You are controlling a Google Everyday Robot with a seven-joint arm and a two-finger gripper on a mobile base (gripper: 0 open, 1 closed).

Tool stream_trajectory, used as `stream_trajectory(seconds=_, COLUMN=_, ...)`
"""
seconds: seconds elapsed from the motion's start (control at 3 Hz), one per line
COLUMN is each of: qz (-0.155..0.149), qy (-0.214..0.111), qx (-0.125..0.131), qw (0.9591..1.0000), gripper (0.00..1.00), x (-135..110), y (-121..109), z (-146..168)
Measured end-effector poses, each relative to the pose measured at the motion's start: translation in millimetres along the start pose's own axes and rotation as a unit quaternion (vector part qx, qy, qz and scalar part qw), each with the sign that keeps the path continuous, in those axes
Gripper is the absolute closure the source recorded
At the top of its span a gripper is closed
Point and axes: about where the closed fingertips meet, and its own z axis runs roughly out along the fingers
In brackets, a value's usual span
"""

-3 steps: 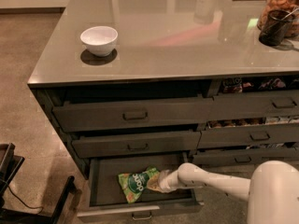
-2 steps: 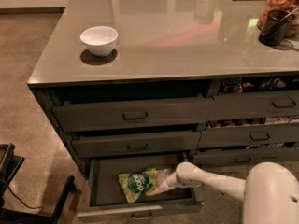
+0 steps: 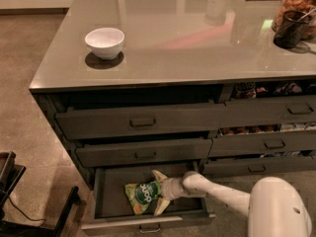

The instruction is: Pick green rice chip bag from bottom drawer and place on counter

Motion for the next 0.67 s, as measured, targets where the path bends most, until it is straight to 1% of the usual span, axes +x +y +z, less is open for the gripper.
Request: stream_trajectory(seconds=0.67, qz=-0.003, qy=-0.007, qx=0.003, qw=1.0000, gripper=0.00, x=-2.8, y=-4.9, z=5.9)
